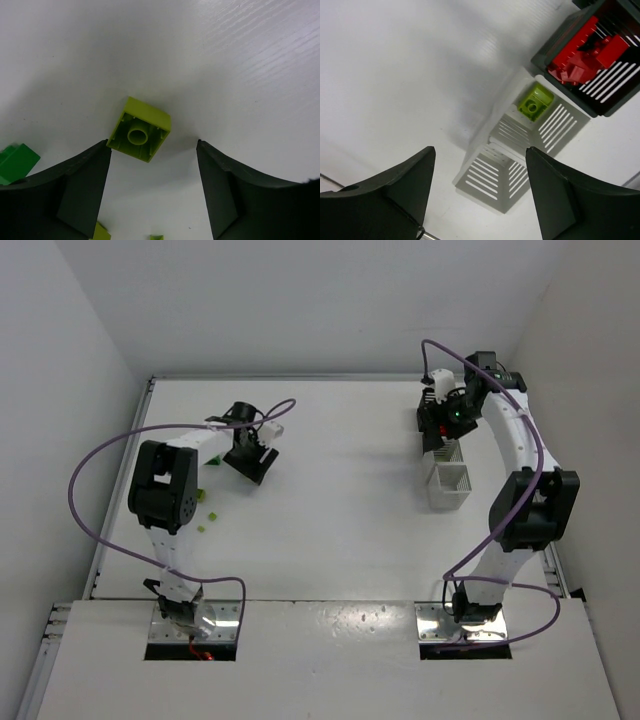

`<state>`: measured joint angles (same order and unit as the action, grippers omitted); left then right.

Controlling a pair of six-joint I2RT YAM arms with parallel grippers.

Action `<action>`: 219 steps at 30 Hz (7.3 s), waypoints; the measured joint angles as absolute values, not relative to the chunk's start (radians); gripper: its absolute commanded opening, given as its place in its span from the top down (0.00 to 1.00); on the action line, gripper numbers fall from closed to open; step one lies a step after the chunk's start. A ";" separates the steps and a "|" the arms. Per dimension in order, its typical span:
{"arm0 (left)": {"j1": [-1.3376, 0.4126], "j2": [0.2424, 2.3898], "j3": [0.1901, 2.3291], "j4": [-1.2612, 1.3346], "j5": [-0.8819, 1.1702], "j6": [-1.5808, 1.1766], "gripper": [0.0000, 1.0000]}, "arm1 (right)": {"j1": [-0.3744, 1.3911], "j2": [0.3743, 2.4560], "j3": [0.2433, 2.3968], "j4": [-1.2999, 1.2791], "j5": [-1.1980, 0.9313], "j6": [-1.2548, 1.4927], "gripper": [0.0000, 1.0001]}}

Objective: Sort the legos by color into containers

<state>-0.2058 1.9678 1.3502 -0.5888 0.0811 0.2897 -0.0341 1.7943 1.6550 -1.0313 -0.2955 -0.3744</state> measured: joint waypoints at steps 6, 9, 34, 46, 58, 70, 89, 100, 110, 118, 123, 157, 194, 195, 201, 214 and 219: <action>-0.206 1.978 1.351 -0.581 0.083 0.322 0.29 | -0.030 1.794 1.655 -1.050 -0.393 -0.366 0.27; -0.206 1.988 1.359 -0.577 0.084 0.336 0.28 | -0.022 1.794 1.655 -1.057 -0.431 -0.361 0.27; -0.131 1.934 1.285 -0.548 0.307 0.392 0.88 | 0.031 1.792 1.532 -0.982 -0.730 -0.161 0.30; -0.131 1.644 1.060 0.086 0.842 -0.442 1.00 | 0.136 1.851 1.457 -0.728 -1.054 0.215 0.32; -0.129 1.702 0.958 0.774 0.787 -1.379 1.00 | 0.273 1.858 1.279 0.080 -1.021 0.869 0.32; -0.130 1.719 0.892 0.854 0.752 -1.609 1.00 | 0.397 2.028 1.499 0.237 -0.971 1.027 0.32; -0.153 1.681 0.874 0.847 0.743 -1.625 1.00 | 0.446 2.079 1.545 0.302 -0.971 1.117 0.56; -0.143 1.594 0.870 0.759 0.739 -1.520 0.00 | 0.441 2.070 1.500 0.305 -1.007 1.098 0.98; 0.053 1.524 1.091 0.075 0.628 -0.905 0.00 | 0.214 1.562 1.292 -0.300 -0.798 0.419 1.00; 0.077 1.497 1.392 -0.395 0.403 -0.257 0.00 | -0.004 1.449 1.303 -0.690 -0.381 -0.028 1.00; 0.114 1.486 1.363 -0.565 0.290 -0.077 0.00 | -0.073 1.578 1.328 -0.781 -0.234 -0.105 1.00; 0.146 1.442 1.132 -0.738 0.126 0.127 0.02 | -0.115 1.764 1.466 -0.768 -0.139 -0.044 0.30; 0.152 1.786 1.082 -0.583 0.038 0.130 0.74 | -0.097 1.679 1.443 -0.797 -0.477 -0.049 0.30; 0.152 1.785 1.083 -0.580 0.055 0.133 0.76 | -0.094 1.677 1.441 -0.800 -0.510 -0.053 0.31; 0.166 1.666 1.084 -0.601 0.415 0.205 0.76 | -0.041 1.676 1.433 -0.833 -0.727 -0.064 0.32; -0.044 1.610 1.282 -0.930 1.206 0.477 0.68 | 0.260 1.816 1.636 -0.835 -1.010 -0.102 0.36; -0.107 1.611 1.282 -1.105 1.306 0.677 0.67 | 0.329 1.913 1.722 -0.755 -1.103 -0.013 0.34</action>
<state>-0.1070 1.6108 1.2816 -1.1046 1.3064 0.6773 0.3294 1.9125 1.7222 -0.7551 -1.1034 -0.0128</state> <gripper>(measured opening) 0.414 0.657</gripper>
